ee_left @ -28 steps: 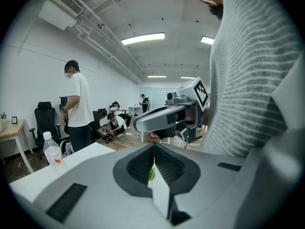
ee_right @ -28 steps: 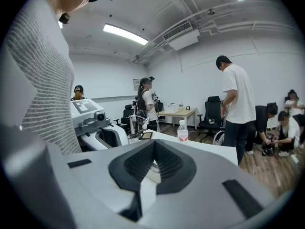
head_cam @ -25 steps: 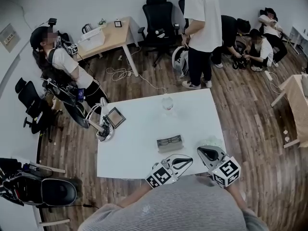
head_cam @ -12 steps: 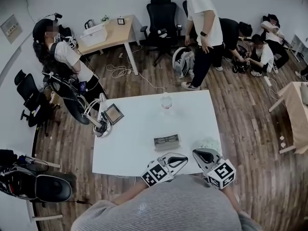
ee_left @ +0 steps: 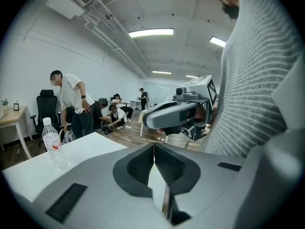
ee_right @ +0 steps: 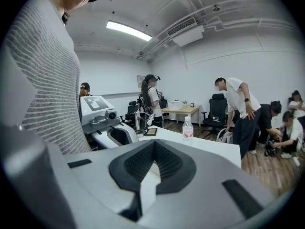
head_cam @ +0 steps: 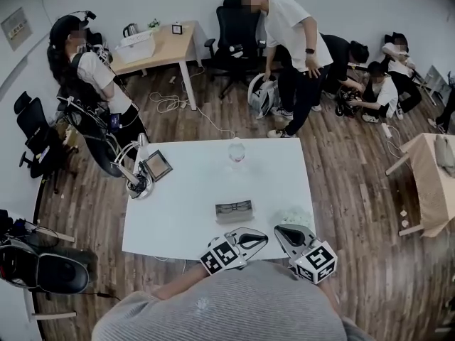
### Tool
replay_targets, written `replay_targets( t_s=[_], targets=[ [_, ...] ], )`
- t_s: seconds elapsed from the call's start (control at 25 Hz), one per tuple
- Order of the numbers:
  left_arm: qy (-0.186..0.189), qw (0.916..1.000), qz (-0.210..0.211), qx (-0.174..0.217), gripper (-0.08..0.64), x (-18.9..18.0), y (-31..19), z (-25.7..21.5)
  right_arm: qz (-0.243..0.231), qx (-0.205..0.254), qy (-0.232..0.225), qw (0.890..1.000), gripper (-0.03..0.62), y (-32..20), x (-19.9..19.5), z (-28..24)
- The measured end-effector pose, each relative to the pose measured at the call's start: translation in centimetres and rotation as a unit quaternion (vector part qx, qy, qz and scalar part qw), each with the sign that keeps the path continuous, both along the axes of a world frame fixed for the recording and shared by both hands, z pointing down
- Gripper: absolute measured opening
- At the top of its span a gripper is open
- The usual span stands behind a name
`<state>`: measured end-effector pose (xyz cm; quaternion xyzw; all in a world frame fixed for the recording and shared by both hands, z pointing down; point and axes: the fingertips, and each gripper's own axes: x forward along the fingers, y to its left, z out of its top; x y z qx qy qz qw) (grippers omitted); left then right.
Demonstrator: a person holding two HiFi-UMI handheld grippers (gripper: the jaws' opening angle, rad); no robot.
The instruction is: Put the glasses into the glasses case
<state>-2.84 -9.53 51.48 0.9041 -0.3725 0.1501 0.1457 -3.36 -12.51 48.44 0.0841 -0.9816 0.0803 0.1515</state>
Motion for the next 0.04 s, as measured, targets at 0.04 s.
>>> replay_targets(
  t_s=[0.04],
  targets=[
    [0.000, 1.0000, 0.001, -0.002, 0.014, -0.07, 0.09, 0.00, 0.000, -0.002, 0.000, 1.000, 0.012, 0.16, -0.05, 0.05]
  ],
)
